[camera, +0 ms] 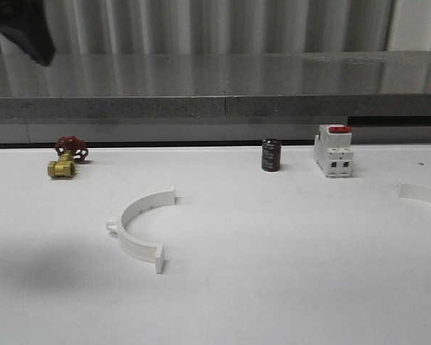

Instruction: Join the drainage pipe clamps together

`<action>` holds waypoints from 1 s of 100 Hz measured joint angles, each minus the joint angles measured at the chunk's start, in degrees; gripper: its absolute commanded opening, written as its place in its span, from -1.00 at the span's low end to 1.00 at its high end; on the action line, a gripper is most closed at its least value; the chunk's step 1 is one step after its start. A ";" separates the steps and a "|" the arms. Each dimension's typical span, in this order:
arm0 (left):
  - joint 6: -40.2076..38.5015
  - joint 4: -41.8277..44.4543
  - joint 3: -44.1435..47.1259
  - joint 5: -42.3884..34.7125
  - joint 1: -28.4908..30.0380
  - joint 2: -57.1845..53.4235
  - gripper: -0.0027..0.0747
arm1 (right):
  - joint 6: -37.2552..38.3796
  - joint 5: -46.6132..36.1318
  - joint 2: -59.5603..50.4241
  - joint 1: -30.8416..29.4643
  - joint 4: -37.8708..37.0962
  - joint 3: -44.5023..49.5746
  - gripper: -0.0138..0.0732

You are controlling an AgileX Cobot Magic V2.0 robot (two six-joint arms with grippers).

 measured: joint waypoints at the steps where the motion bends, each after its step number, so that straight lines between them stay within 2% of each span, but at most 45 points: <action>1: 0.00 0.01 0.41 -0.20 0.44 -1.04 0.67 | 0.00 0.00 0.00 0.00 0.00 0.00 -0.84; 22: 0.00 2.85 11.78 -2.14 5.08 -16.80 0.67 | 0.00 0.00 0.00 0.00 0.00 0.00 -0.84; 45: 0.00 3.69 22.78 -3.80 5.39 -34.46 0.67 | 0.00 0.00 0.00 0.00 0.00 0.00 -0.84; 53: 0.00 3.83 25.35 -4.02 5.39 -38.78 0.60 | 0.00 0.00 0.00 0.00 0.00 0.00 -0.84; 58: 0.00 3.83 26.82 -4.02 5.39 -41.73 0.49 | 0.00 0.00 0.00 0.00 0.00 0.00 -0.84; 65: 0.00 3.83 28.59 -4.02 5.39 -44.77 0.21 | 0.00 -0.37 0.00 0.00 0.00 0.00 -0.84; 86: 0.00 3.83 31.17 -4.32 5.39 -49.74 -0.96 | 0.00 -1.14 0.00 0.00 0.00 0.00 -0.84; 100: 0.00 3.83 31.30 -4.54 5.39 -49.95 -0.98 | 0.00 -0.25 0.00 0.00 0.00 -0.28 -0.84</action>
